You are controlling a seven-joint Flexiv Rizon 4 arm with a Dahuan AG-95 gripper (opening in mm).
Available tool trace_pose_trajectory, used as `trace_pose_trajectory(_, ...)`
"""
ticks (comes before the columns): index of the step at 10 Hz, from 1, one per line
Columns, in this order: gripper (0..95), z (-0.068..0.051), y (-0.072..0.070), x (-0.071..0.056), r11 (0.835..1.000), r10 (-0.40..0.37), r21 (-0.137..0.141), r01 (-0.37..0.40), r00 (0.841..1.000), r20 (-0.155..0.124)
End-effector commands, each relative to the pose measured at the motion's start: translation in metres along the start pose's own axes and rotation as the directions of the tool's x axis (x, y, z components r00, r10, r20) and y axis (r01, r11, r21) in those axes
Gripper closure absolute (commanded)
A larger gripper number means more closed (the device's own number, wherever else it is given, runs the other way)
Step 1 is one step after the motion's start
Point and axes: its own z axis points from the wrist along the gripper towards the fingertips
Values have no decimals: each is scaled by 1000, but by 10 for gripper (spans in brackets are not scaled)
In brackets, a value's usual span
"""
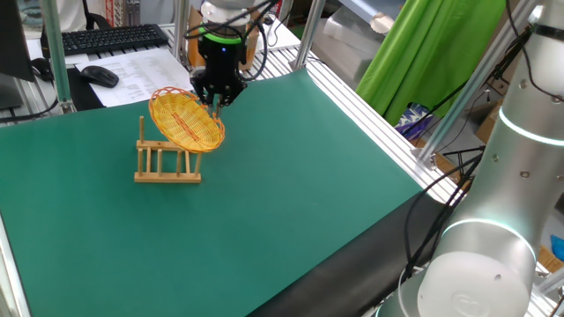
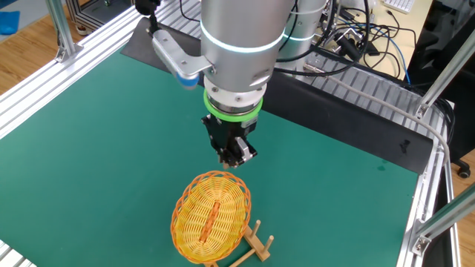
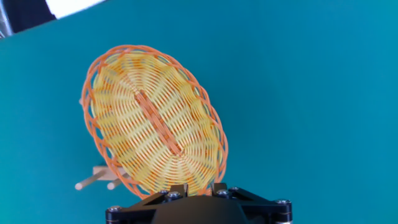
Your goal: Put the dish on the dish rack
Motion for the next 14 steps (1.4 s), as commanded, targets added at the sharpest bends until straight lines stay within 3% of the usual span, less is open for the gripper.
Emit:
trace_pose_trajectory(1, 950, 2, 3, -1, 1000, 13, 2, -13, 1000, -10)
trace_pose_trajectory(3, 950, 17, 19, -8, 1000, 30, 5, -30, 999, -12)
trace_pose_trajectory(4, 760, 22, 21, -12, 1000, 26, 7, -26, 1000, -11)
trace_pose_trajectory(6, 760, 29, 12, -25, 1000, 3, 6, -3, 1000, -10)
trace_pose_trajectory(10, 760, 46, -19, -56, 999, -34, -9, 34, 999, 19)
trace_pose_trajectory(12, 760, 50, -23, -60, 999, -36, -13, 36, 999, 32)
trace_pose_trajectory(13, 760, 54, -20, -61, 999, -28, -27, 30, 998, 57)
trace_pose_trajectory(14, 570, 56, -18, -62, 999, -24, -27, 26, 998, 60)
